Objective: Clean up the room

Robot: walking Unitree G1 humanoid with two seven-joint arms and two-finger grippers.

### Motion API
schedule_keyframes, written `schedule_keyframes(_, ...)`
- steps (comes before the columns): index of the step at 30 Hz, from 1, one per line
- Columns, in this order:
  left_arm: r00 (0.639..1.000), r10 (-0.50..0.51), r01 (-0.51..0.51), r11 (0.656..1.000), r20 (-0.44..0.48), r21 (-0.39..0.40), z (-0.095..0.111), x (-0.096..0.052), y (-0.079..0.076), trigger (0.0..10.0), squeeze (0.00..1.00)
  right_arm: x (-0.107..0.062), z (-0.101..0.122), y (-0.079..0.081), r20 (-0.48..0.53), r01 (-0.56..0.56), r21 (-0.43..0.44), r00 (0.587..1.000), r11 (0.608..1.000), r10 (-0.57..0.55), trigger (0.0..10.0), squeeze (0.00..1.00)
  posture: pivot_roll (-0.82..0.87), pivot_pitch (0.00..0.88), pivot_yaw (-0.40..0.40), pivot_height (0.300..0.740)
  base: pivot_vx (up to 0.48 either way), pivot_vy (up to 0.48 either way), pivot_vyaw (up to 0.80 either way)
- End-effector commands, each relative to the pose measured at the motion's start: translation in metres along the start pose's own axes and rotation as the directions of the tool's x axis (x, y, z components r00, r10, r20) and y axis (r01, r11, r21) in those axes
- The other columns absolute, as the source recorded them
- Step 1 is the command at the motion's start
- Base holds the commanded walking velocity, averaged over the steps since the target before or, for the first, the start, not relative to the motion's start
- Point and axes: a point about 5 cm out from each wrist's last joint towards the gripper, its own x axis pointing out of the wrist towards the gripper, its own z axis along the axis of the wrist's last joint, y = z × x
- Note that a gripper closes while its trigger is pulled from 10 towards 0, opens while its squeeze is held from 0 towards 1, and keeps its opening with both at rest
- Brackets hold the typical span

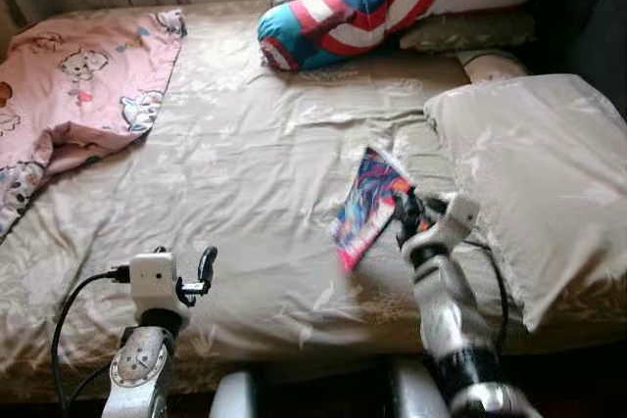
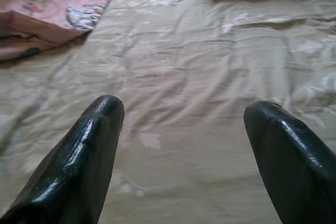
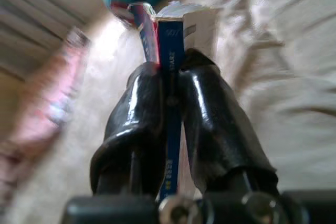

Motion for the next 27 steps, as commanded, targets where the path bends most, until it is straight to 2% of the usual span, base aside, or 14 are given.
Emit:
schedule_keyframes(1,1.000,0.004,-0.003,0.999,-0.016,0.045,0.001,-0.007,0.009,10.0,0.00,0.004,-0.002,-0.008,-0.010,0.030,0.189,1.000,0.981,-0.029,10.0,0.00,0.05,0.209,0.075,0.619,0.000,0.000,0.00)
schedule_keyframes(4,1.000,0.004,-0.003,0.998,-0.023,0.066,0.003,-0.014,0.014,10.0,0.00,0.003,-0.006,-0.024,-0.053,0.116,0.191,0.993,0.975,-0.108,10.0,0.00,0.08,0.234,0.089,0.619,0.000,0.000,0.00)
schedule_keyframes(6,1.000,0.003,-0.001,0.998,-0.025,0.070,0.003,-0.016,0.015,10.0,0.00,0.002,-0.006,-0.027,-0.055,0.134,0.208,0.991,0.969,-0.126,10.0,0.00,0.09,0.239,0.092,0.619,0.000,0.000,0.00)
schedule_keyframes(9,0.999,-0.005,0.008,0.996,-0.043,0.087,0.004,-0.025,0.018,10.0,0.00,-0.008,-0.011,-0.053,-0.089,0.267,0.259,0.964,0.928,-0.253,10.0,0.00,0.12,0.265,0.112,0.619,0.000,0.000,0.00)
schedule_keyframes(12,0.998,-0.014,0.020,0.995,-0.060,0.097,0.005,-0.033,0.019,10.0,0.00,-0.027,-0.021,-0.080,-0.141,0.402,0.220,0.915,0.889,-0.379,10.0,0.00,0.13,0.281,0.121,0.619,0.000,0.000,0.00)
schedule_keyframes(14,0.998,-0.016,0.022,0.995,-0.064,0.099,0.005,-0.034,0.019,10.0,0.00,-0.030,-0.022,-0.084,-0.149,0.421,0.206,0.906,0.883,-0.397,10.0,0.00,0.13,0.284,0.122,0.619,0.000,0.000,0.00)
schedule_keyframes(16,0.997,-0.015,0.022,0.994,-0.074,0.105,0.005,-0.039,0.020,10.0,0.00,-0.038,-0.024,-0.094,-0.148,0.477,0.205,0.878,0.855,-0.455,10.0,0.00,0.15,0.296,0.133,0.619,0.000,0.000,0.00)
schedule_keyframes(19,0.996,-0.017,0.026,0.993,-0.089,0.112,0.005,-0.045,0.022,10.0,0.00,-0.044,-0.026,-0.101,-0.152,0.514,0.211,0.857,0.831,-0.492,10.0,0.00,0.15,0.307,0.142,0.619,0.000,0.000,0.00)
schedule_keyframes(27,0.993,-0.030,0.043,0.992,-0.111,0.116,0.007,-0.048,0.020,10.0,0.00,-0.053,-0.029,-0.109,-0.148,0.568,0.245,0.823,0.786,-0.548,10.0,0.00,0.15,0.318,0.156,0.619,0.000,0.000,0.00)
